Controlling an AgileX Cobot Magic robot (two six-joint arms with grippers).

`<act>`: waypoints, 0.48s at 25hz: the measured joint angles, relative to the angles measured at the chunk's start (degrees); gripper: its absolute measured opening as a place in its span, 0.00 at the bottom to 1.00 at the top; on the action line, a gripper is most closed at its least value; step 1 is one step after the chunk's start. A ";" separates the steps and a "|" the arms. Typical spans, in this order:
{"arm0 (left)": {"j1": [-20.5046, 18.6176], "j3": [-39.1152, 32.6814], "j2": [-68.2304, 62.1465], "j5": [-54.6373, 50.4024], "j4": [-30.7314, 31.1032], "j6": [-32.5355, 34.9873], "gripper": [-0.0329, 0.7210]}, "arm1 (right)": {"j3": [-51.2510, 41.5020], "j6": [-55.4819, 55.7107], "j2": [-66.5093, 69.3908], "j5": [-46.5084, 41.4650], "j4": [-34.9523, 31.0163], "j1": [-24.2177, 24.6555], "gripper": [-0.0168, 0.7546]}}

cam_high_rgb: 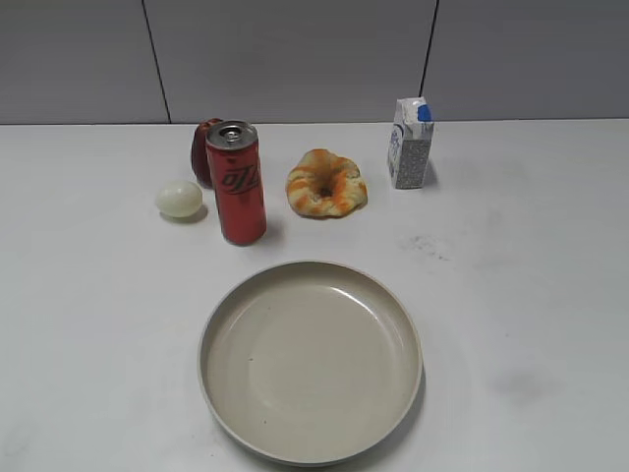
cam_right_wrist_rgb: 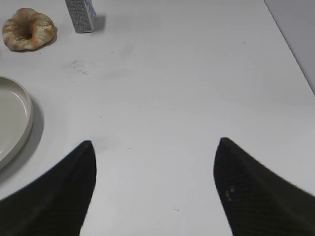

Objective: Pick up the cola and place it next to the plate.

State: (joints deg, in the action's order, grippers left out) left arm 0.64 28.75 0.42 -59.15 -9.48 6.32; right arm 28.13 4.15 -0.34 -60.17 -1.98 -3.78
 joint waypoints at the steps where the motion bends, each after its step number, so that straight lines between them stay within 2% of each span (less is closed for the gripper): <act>1: 0.00 0.00 0.00 0.00 0.00 0.00 0.35 | 0.06 0.00 0.16 0.06 0.00 0.00 0.75; 3: 0.00 0.00 0.00 0.00 0.00 0.00 0.35 | 0.73 0.00 1.75 1.11 0.11 0.00 0.76; 7: 0.00 0.00 0.00 0.00 0.00 0.00 0.35 | 1.72 0.00 8.03 7.48 0.47 0.00 0.84; 12: 0.00 0.00 0.00 0.00 0.00 0.00 0.34 | 1.78 -2.01 23.07 14.54 -0.04 0.00 0.87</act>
State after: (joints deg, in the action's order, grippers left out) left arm 0.64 28.75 0.42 -59.15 -9.48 6.32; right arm 29.91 2.14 22.73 -45.62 -2.02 -3.78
